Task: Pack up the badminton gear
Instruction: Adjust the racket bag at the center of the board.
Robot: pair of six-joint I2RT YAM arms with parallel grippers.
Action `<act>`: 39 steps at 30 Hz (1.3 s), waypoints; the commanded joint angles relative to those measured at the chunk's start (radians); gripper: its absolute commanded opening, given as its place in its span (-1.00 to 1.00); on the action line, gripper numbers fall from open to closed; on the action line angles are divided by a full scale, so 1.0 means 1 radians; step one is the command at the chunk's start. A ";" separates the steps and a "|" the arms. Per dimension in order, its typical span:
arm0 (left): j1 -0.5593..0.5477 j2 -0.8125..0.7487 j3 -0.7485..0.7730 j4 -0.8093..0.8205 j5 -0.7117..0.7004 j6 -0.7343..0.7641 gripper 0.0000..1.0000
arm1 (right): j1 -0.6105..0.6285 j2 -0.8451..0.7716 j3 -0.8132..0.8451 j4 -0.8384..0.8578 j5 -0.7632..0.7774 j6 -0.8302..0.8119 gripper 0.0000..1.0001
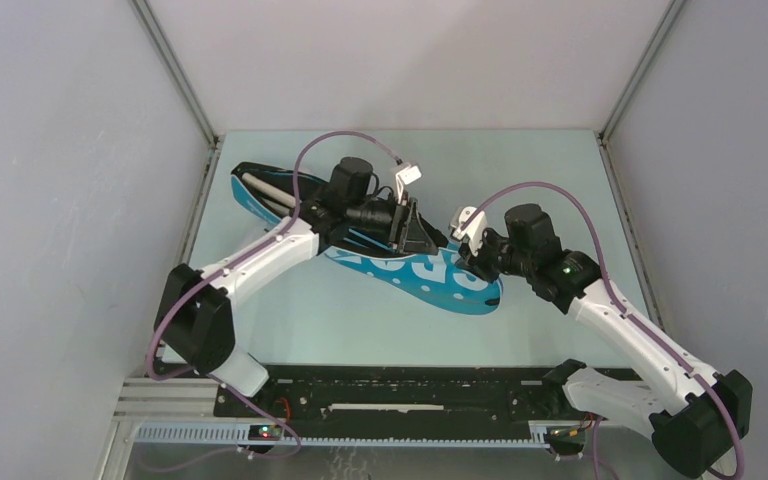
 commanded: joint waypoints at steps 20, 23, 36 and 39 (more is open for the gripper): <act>-0.034 0.028 0.082 0.030 0.048 0.006 -0.19 | 0.011 0.040 -0.028 -0.063 0.048 -0.023 -1.00; -0.033 0.031 0.086 0.030 0.050 0.004 -0.19 | 0.011 0.041 -0.029 -0.065 0.046 -0.022 -1.00; -0.032 0.037 0.095 0.017 0.052 0.016 -0.32 | 0.011 0.045 -0.029 -0.070 0.045 -0.021 -1.00; -0.030 0.039 0.107 -0.006 0.061 0.034 -0.47 | 0.011 0.049 -0.029 -0.072 0.043 -0.023 -1.00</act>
